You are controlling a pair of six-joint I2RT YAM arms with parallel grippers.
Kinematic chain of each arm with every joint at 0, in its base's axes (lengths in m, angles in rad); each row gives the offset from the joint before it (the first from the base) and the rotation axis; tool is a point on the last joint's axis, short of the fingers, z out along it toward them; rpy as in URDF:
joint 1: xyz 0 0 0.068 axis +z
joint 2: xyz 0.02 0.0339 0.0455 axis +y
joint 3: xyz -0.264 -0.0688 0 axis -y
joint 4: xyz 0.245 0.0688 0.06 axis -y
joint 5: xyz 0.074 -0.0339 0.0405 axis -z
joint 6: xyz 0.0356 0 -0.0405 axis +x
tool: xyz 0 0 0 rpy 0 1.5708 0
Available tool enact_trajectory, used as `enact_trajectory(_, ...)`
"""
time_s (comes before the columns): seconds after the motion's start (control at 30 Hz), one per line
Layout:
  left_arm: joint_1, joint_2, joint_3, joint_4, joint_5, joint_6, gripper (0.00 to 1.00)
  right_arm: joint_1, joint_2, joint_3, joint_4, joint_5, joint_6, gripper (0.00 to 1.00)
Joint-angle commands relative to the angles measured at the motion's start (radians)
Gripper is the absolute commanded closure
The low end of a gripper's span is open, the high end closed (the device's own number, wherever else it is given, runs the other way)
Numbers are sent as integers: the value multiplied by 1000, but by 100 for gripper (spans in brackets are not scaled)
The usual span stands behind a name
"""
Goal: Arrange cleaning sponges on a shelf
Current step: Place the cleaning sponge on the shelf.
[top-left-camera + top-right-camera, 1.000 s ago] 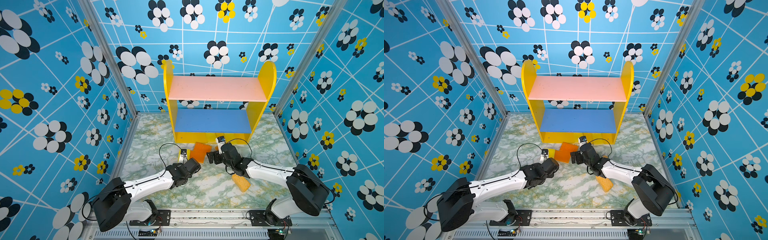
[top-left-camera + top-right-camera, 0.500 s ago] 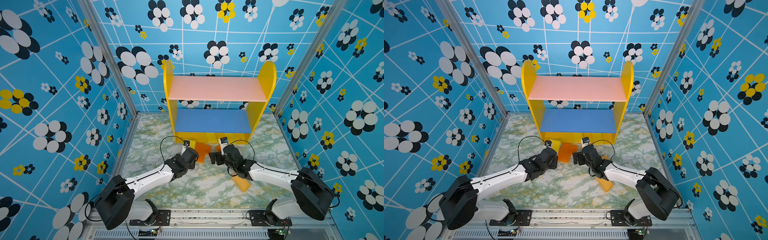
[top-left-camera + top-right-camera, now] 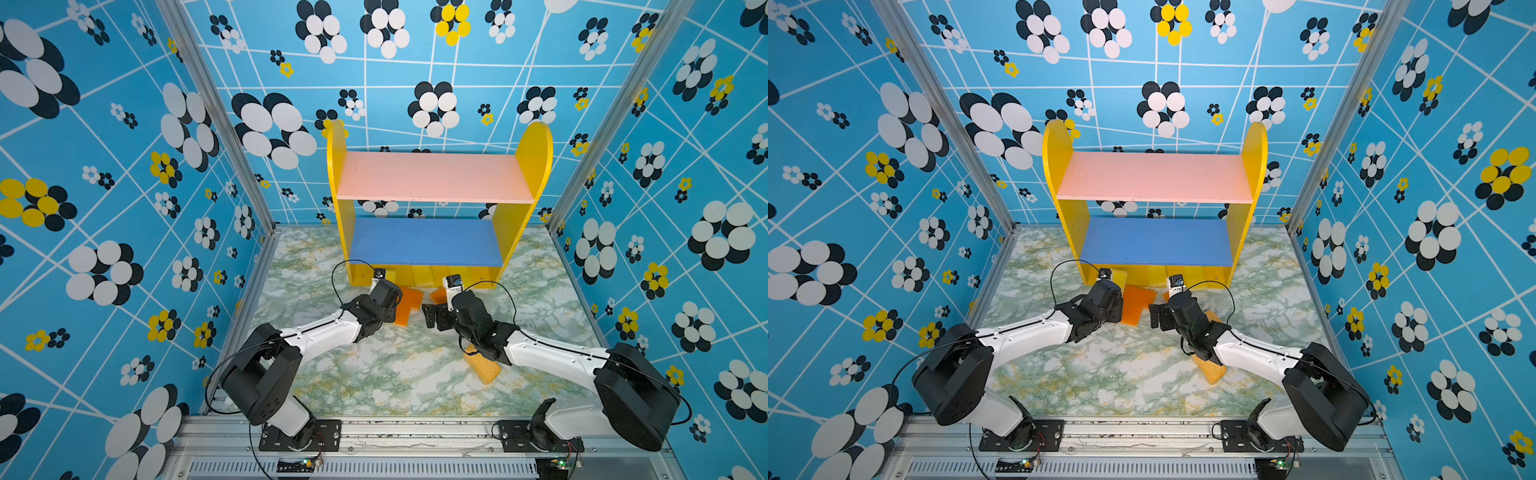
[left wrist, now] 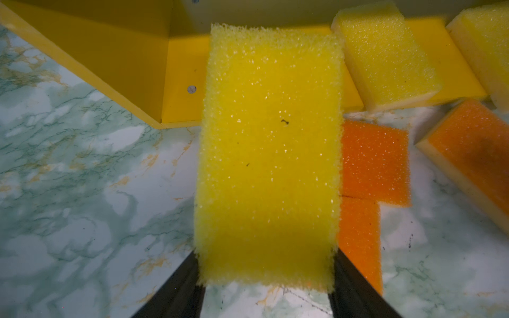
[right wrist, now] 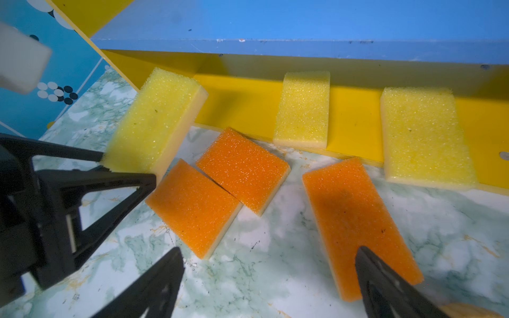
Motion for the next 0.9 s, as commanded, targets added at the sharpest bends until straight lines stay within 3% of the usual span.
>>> enact_trajectory(0.0, 14, 35, 30, 47, 2, 10, 33, -5, -20, -17, -12, 22, 2, 1)
enact_trajectory(0.4, 25, 166, 99, 119, -20, 26, 34, -5, -25, -19, -29, 27, 8, 1)
enact_trajectory(0.87, 74, 216, 120, 172, 1, 51, 34, -5, -24, -21, -40, 34, 13, 1)
